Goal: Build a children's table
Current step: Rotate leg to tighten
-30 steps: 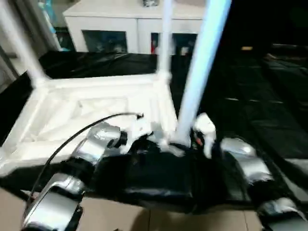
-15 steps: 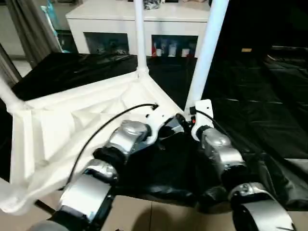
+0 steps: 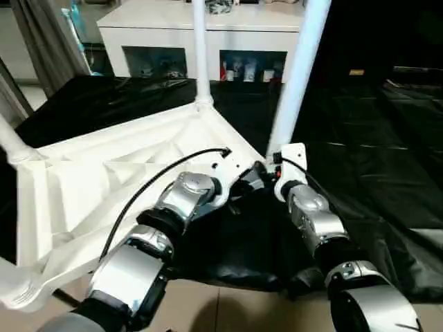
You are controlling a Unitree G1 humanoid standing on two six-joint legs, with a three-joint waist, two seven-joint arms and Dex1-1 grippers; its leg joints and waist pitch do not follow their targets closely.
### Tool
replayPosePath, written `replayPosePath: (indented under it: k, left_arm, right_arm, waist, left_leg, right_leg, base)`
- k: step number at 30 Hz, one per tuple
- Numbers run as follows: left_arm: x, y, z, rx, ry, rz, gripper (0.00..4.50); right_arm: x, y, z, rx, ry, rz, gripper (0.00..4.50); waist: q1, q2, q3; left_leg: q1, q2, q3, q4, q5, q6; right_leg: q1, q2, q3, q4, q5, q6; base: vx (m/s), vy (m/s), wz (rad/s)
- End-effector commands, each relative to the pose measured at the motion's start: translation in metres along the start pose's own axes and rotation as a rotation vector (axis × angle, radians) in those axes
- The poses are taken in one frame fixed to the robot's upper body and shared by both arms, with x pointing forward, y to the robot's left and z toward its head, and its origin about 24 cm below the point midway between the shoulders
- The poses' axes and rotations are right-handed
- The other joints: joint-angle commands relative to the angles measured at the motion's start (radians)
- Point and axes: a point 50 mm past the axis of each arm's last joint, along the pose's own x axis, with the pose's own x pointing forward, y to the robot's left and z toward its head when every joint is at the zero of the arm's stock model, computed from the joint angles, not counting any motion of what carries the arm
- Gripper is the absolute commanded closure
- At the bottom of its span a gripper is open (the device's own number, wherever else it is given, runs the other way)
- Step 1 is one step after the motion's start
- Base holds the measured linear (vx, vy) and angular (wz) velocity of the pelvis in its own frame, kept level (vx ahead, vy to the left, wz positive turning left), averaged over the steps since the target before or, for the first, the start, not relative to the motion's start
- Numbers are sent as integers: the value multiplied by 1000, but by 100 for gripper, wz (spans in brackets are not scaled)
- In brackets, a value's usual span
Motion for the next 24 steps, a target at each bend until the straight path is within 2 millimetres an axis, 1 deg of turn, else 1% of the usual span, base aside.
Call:
replayPosePath:
  k: [1, 2, 4, 5, 6, 7, 8, 9, 10, 11, 12, 13, 14, 15, 16, 17, 18, 20, 21, 22, 23, 24]
  left_arm:
    - [-4, 1, -19, -20, 48, 5, 450]
    - [-4, 1, -20, -15, 48, -5, 450]
    - [-6, 0, -21, 5, 43, -46, 450]
    - [-6, 0, -21, 5, 43, -46, 450]
    - [-8, -1, -24, 36, 46, -80, 450]
    - [-11, -1, -28, 53, 53, -117, 450]
    - [-12, 0, -29, 54, 55, -131, 450]
    - [-13, -1, -29, 57, 54, -137, 450]
    - [-14, -1, -30, 65, 52, -153, 450]
    - [-16, -2, -30, 81, 37, -202, 450]
    - [-19, -5, -30, 99, 18, -265, 450]
    - [-22, -6, -30, 113, 9, -311, 450]
    - [-24, -7, -31, 125, 4, -342, 450]
    - [-29, -8, -30, 147, -6, -398, 450]
    - [-29, -8, -30, 147, -6, -398, 450]
    - [-31, -9, -30, 152, -18, -427, 450]
    - [-33, -10, -29, 156, -31, -459, 450]
    - [-38, -12, -28, 162, -47, -518, 450]
    - [-41, -13, -29, 168, -47, -550, 450]
    - [-44, -14, -30, 174, -40, -579, 450]
    - [-47, -14, -31, 179, -36, -598, 450]
    - [-48, -14, -32, 181, -33, -605, 450]
  right_arm:
    - [-3, -3, 1, -49, -19, 54, 63]
    - [-4, -6, 3, -71, -29, 72, 63]
    - [-7, -13, 7, -116, -56, 120, 63]
    - [-7, -13, 7, -116, -56, 120, 63]
    - [-12, -19, 10, -157, -77, 184, 63]
    - [-18, -25, 12, -178, -88, 265, 63]
    - [-21, -27, 13, -177, -89, 297, 63]
    - [-22, -27, 13, -177, -91, 309, 63]
    - [-24, -28, 13, -179, -94, 342, 63]
    - [-29, -30, 13, -188, -95, 406, 63]
    - [-35, -32, 13, -209, -96, 469, 63]
    - [-40, -33, 13, -224, -95, 523, 63]
    - [-44, -33, 12, -223, -88, 567, 63]
    - [-52, -34, 11, -226, -81, 654, 63]
    - [-52, -34, 11, -226, -81, 654, 63]
    - [-55, -34, 10, -228, -75, 689, 63]
    - [-58, -33, 9, -232, -71, 720, 63]
    - [-63, -33, 7, -230, -57, 770, 63]
    - [-66, -32, 6, -230, -48, 799, 63]
    - [-69, -31, 4, -231, -36, 828, 63]
    - [-71, -30, 3, -233, -29, 848, 63]
    - [-73, -30, 2, -235, -18, 861, 63]
  waist:
    - [4, -15, -53]
    - [5, -13, -54]
    - [5, -14, -55]
    - [5, -16, -55]
    - [8, -16, -56]
    - [8, -18, -56]
    - [12, -19, -56]
    - [13, -19, -57]
    - [16, -18, -56]
    - [14, -18, -56]
    - [21, -19, -59]
    - [22, -18, -59]
    - [25, -16, -58]
    - [29, -11, -61]
    - [31, -13, -63]
    - [35, -12, -61]
    - [40, -12, -62]
    - [41, -11, -60]
    - [42, 0, -60]
    - [43, -6, -60]
    - [44, -2, -59]
    - [44, -3, -58]
  left_leg:
    - [8, 11, -13, -75, -327, 37]
    - [6, 12, -12, -74, -319, 41]
    - [6, 12, -10, -72, -309, 50]
    - [6, 11, -10, -71, -307, 54]
    - [7, 12, -9, -70, -301, 63]
    - [4, 11, -7, -67, -297, 71]
    - [3, 12, -7, -66, -283, 86]
    - [0, 12, -8, -66, -261, 94]
    - [0, 13, -7, -65, -252, 100]
    - [-1, 13, -7, -65, -247, 99]
    - [1, 17, -7, -63, -238, 108]
    - [0, 19, -6, -62, -225, 113]
    - [-1, 21, -6, -63, -217, 119]
    - [3, 23, -5, -60, -208, 123]
    - [4, 23, -4, -59, -205, 130]
    - [1, 25, -4, -59, -196, 136]
    - [3, 25, -4, -59, -202, 135]
    - [5, 27, -4, -62, -217, 126]
    - [8, 28, -4, -63, -232, 115]
    - [9, 28, -4, -64, -244, 108]
    - [10, 28, -3, -65, -249, 106]
    - [9, 28, -3, -66, -255, 102]
  right_leg:
    - [36, -41, 17, -81, -364, -171]
    - [38, -42, 18, -80, -347, -177]
    - [38, -41, 18, -77, -321, -189]
    - [39, -41, 18, -77, -317, -192]
    - [41, -41, 17, -77, -303, -197]
    - [42, -41, 18, -77, -294, -199]
    - [45, -42, 18, -75, -279, -200]
    - [48, -41, 17, -71, -264, -206]
    - [48, -42, 16, -71, -262, -208]
    - [47, -41, 16, -70, -263, -211]
    - [52, -42, 14, -69, -245, -219]
    - [50, -41, 16, -64, -217, -228]
    - [50, -39, 14, -61, -195, -241]
    - [48, -40, 15, -57, -158, -258]
    - [51, -38, 15, -54, -134, -264]
    - [50, -38, 15, -50, -106, -278]
    - [49, -39, 16, -49, -106, -281]
    - [47, -38, 16, -49, -121, -284]
    - [45, -39, 17, -50, -135, -285]
    - [46, -38, 18, -51, -141, -280]
    - [45, -39, 19, -52, -143, -280]
    - [45, -39, 19, -53, -152, -277]
  base:
    - [0, 0, 0]
    - [0, 0, 0]
    - [0, 0, 0]
    - [0, 0, 0]
    - [0, 0, 0]
    - [0, 0, 0]
    - [0, 0, 0]
    - [0, 0, 0]
    - [0, 0, 0]
    - [0, 0, 0]
    - [0, 0, 0]
    - [0, 0, 0]
    - [0, 0, 0]
    - [0, 0, 0]
    - [0, 0, 0]
    - [0, 0, 0]
    - [0, 0, 0]
    - [0, 0, 0]
    - [0, 0, 0]
    - [0, 0, 0]
    - [0, 0, 0]
    - [0, 0, 0]
